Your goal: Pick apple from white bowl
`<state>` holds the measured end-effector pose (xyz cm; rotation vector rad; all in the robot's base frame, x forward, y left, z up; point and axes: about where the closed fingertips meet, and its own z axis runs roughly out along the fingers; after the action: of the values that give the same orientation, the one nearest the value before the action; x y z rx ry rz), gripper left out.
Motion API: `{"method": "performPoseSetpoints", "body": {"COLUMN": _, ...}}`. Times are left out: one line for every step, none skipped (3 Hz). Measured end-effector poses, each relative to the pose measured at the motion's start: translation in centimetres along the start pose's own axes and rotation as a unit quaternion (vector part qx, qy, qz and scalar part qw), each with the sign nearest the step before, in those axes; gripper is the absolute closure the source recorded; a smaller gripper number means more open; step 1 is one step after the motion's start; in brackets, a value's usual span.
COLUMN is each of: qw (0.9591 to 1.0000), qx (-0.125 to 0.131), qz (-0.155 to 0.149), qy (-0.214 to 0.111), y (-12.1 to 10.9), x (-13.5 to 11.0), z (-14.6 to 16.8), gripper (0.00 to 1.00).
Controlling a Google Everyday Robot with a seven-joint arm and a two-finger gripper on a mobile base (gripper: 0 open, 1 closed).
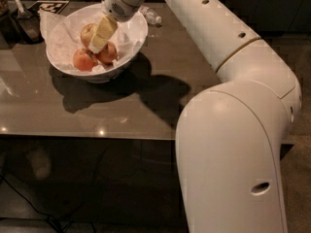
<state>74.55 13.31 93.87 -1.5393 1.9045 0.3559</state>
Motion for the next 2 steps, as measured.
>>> {"method": "performPoseSetpoints", "body": {"qw": 0.9997, "qx": -0.014, "qz": 0.012, "qy": -0.017, "y": 0.5, "x": 0.05, "z": 0.86, "gripper": 0.0}}
{"method": "performPoseSetpoints", "body": {"qw": 0.9992, "qx": -0.023, "qz": 0.021, "qy": -0.025, "y": 0.73, "x": 0.24, "z": 1.47, "gripper": 0.0}}
